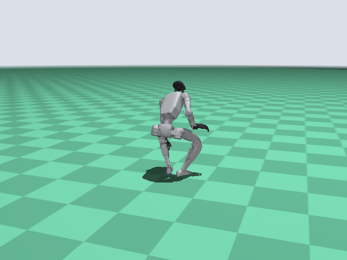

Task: Upper body actions

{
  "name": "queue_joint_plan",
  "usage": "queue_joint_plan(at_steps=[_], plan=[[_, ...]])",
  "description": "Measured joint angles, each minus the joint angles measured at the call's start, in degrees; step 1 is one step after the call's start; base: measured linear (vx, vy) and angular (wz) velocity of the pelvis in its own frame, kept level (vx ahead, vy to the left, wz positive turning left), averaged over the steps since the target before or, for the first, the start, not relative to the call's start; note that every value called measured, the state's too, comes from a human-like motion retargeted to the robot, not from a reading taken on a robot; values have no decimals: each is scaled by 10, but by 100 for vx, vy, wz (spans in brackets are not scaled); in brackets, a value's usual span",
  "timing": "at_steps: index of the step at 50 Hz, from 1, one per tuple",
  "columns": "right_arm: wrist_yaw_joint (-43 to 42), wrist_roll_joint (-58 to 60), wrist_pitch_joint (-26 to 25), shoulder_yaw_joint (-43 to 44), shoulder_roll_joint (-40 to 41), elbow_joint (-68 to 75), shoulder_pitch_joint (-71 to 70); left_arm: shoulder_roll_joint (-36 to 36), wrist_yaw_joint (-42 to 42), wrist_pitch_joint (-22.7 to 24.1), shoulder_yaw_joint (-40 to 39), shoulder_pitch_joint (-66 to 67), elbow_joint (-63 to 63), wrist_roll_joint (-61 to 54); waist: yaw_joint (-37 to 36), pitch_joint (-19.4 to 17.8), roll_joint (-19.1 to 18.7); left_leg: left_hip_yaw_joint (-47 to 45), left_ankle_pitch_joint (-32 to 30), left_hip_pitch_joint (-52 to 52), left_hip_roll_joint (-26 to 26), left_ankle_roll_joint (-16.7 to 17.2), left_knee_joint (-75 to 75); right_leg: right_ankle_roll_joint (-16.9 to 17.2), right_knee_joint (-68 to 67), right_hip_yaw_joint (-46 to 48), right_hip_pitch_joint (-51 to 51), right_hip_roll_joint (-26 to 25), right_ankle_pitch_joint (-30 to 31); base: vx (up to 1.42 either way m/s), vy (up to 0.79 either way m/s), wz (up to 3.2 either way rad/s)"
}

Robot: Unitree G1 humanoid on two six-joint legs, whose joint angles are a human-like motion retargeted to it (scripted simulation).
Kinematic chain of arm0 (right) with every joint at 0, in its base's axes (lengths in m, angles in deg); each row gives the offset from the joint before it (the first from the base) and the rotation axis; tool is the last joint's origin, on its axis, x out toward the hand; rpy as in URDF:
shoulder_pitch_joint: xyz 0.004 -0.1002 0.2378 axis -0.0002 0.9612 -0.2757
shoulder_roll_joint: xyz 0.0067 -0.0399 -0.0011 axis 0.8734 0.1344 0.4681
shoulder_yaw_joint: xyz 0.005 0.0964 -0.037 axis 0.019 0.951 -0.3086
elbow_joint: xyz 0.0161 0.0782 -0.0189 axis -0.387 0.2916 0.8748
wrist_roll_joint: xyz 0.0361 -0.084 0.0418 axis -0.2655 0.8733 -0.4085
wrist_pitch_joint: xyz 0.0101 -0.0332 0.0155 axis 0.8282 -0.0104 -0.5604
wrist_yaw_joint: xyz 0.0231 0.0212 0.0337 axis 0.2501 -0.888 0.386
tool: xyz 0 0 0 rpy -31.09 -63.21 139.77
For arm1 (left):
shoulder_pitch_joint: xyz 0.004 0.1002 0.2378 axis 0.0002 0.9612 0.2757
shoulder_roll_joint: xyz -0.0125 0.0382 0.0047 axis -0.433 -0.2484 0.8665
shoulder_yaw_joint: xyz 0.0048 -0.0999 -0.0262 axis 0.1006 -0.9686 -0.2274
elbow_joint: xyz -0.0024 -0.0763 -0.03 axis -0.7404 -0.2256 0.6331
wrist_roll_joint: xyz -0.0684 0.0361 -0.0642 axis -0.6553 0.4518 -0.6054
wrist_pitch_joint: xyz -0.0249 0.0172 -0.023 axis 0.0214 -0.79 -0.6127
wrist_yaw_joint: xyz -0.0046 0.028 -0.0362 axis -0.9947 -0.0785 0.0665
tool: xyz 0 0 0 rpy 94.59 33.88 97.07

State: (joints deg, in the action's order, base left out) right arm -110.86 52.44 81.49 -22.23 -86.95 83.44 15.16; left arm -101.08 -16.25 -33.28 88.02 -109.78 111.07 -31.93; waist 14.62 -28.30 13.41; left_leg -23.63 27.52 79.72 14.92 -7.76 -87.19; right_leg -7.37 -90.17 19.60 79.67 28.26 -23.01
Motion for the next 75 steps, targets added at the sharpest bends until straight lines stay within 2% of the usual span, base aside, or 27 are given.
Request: queue_joint_plan(at_steps=[3,13,18,34,49,61,75], plan=[[-8,-13,7,-10,-7,-20,1,-11,-8,-4,-25,3,7,17,11,-4,9,-2,-1,17,-2,-2,2,3,2,-1,17,-1,3,-7,-5,6],[-31,-44,24,-27,-35,-84,22,-57,-35,-36,-33,8,15,34,29,-15,30,-9,-6,65,-6,-6,12,6,9,-1,65,-3,8,0,0,0],[-39,-56,27,-33,-50,-111,37,-69,-24,-21,-42,12,11,46,33,-15,40,-12,-9,86,-12,-7,18,6,11,-1,86,0,6,0,0,0],[24,-38,-31,-50,-77,-177,50,-93,-38,-73,-51,41,18,42,64,-15,81,-19,-5,102,-19,-8,20,12,12,-6,103,0,1,0,0,0],[62,-27,-77,-59,-83,-200,31,-100,-69,-135,-60,59,18,55,79,-15,95,-20,-2,102,-20,-9,21,14,14,-8,103,-8,-3,0,0,0],[60,-30,-87,-60,-73,-195,26,-93,-46,-131,-55,56,10,37,75,-15,86,-16,-7,102,-21,-7,24,13,16,-5,103,-8,2,0,0,0],[50,-24,-100,-34,-53,-125,-13,-41,-123,-65,-25,8,-14,27,44,-15,42,-8,-17,73,-30,-1,27,13,11,-11,79,-1,7,0,1,0]])
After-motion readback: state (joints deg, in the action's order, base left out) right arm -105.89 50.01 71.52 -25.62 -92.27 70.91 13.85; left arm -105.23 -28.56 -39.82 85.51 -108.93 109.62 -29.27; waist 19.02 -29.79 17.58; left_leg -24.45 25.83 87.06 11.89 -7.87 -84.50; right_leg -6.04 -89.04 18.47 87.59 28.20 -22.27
